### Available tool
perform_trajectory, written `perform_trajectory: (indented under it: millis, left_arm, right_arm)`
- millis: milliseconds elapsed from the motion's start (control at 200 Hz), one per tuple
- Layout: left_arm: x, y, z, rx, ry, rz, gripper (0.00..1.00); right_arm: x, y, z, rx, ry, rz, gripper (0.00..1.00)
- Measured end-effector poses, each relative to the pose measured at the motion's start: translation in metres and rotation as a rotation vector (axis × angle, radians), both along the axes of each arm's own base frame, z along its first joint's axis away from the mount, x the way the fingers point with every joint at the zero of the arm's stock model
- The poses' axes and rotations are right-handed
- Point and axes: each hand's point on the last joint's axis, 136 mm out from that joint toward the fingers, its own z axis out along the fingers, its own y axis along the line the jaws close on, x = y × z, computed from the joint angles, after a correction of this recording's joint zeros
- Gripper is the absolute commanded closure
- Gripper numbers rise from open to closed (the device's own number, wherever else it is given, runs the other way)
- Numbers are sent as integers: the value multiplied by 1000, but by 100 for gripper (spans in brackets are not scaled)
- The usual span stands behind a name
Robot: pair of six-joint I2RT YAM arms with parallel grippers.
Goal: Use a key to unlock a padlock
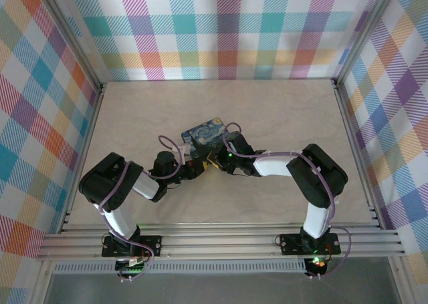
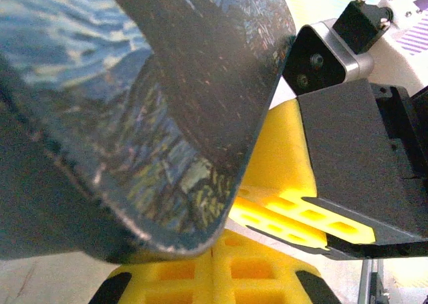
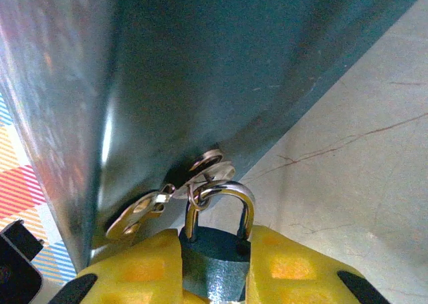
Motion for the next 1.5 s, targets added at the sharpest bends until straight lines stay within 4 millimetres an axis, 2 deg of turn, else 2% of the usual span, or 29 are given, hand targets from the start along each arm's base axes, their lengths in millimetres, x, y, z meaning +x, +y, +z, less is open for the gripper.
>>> perform_trajectory:
  millis: [155, 285, 505, 715, 930, 1035, 1140, 1270, 1375, 1500]
  left_arm:
    - [-5, -2, 7, 104, -92, -12, 100]
    - [-16, -7, 15, 287, -242, -22, 100]
    - [-30, -16, 11, 642, -526, -106, 100]
    - [-32, -22, 14, 813, -649, -162, 100]
    - [-24, -12, 18, 639, -506, -144, 100]
    - [-24, -11, 20, 529, -419, -125, 69]
    - [-25, -10, 26, 399, -329, -101, 59]
    - [-17, 5, 38, 252, -218, -10, 59]
    - [-12, 18, 37, 176, -105, 62, 61]
    - [-18, 20, 32, 104, -1, 87, 62]
  right_arm:
    - [-3, 2, 5, -3, 32, 18, 100]
    - [-10, 1, 10, -3, 78, 43, 100]
    - [-23, -7, 10, -61, 165, 88, 100]
    - [-28, -11, 10, -86, 193, 130, 100]
    - [-25, -7, 14, -68, 171, 135, 100]
    - [-24, -6, 15, -62, 165, 135, 100]
    - [-21, -7, 15, -68, 154, 123, 100]
    - [-17, -6, 15, -65, 126, 106, 100]
    - [-18, -11, 11, -75, 130, 84, 100]
    - [-20, -16, 7, -88, 140, 66, 100]
